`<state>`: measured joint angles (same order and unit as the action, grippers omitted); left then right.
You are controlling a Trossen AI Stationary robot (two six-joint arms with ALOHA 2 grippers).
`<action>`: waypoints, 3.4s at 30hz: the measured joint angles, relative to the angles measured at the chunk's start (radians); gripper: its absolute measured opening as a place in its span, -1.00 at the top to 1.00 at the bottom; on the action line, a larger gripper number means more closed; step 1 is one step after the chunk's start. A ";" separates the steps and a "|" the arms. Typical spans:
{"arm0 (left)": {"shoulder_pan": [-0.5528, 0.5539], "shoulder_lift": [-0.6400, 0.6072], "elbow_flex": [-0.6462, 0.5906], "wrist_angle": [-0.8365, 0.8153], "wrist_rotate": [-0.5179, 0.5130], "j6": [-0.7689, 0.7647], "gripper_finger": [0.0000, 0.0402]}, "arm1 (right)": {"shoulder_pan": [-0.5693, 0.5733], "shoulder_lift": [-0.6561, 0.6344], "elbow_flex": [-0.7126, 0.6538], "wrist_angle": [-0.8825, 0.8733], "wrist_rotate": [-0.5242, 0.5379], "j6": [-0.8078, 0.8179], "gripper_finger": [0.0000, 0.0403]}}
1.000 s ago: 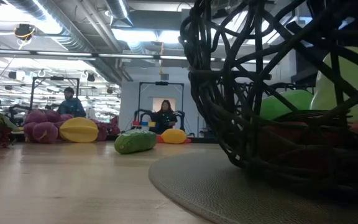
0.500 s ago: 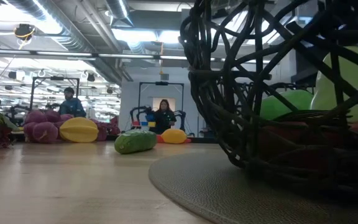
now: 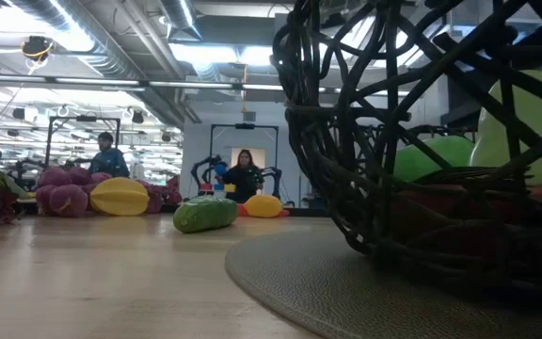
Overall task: Build produce basket
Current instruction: Put the bottom cucumber into the wire basket
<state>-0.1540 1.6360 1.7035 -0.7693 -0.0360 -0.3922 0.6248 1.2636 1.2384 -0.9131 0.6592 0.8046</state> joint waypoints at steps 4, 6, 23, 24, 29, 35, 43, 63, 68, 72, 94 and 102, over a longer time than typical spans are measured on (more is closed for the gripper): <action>0.074 0.000 0.000 -0.102 -0.010 -0.117 -0.41 | -0.035 -0.021 0.027 -0.061 0.002 -0.002 -0.81; 0.106 0.000 0.000 -0.160 -0.010 -0.191 -0.41 | -0.065 -0.040 0.030 -0.072 -0.011 -0.003 -0.81; 0.236 0.014 -0.241 -0.206 -0.008 -0.733 -0.41 | -0.234 -0.135 0.031 -0.083 -0.135 -0.144 -0.81; 0.239 0.013 -0.271 -0.172 -0.004 -0.739 -0.41 | -0.237 -0.135 0.031 -0.082 -0.142 -0.156 -0.81; 0.240 0.013 -0.422 0.006 -0.007 -0.784 -0.41 | -0.239 -0.137 0.031 -0.079 -0.147 -0.188 -0.81; 0.240 0.013 -0.572 0.219 -0.060 -0.794 -0.41 | -0.239 -0.137 0.031 -0.079 -0.149 -0.195 -0.81; 0.227 0.012 -0.654 0.318 -0.169 -0.795 -0.41 | -0.239 -0.137 0.031 -0.079 -0.149 -0.212 -0.81; 0.177 0.180 -0.657 0.445 -0.186 -0.810 -0.41 | -0.239 -0.136 0.030 -0.070 -0.148 -0.207 -0.81; 0.177 0.178 -0.659 0.454 -0.183 -0.804 -0.41 | -0.239 -0.136 0.029 -0.071 -0.148 -0.206 -0.81; 0.177 0.178 -0.659 0.461 -0.184 -0.805 -0.41 | -0.239 -0.136 0.029 -0.070 -0.148 -0.204 -0.81; 0.151 0.210 -0.655 0.496 -0.208 -0.806 -0.38 | -0.238 -0.136 0.029 -0.071 -0.164 -0.208 -0.81; 0.147 0.211 -0.657 0.478 -0.206 -0.807 -0.06 | -0.238 -0.136 0.030 -0.071 -0.165 -0.208 -0.81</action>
<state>-0.0074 1.8471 1.0470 -0.2914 -0.2424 -1.1990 0.3866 1.1275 1.2679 -0.9839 0.4946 0.5968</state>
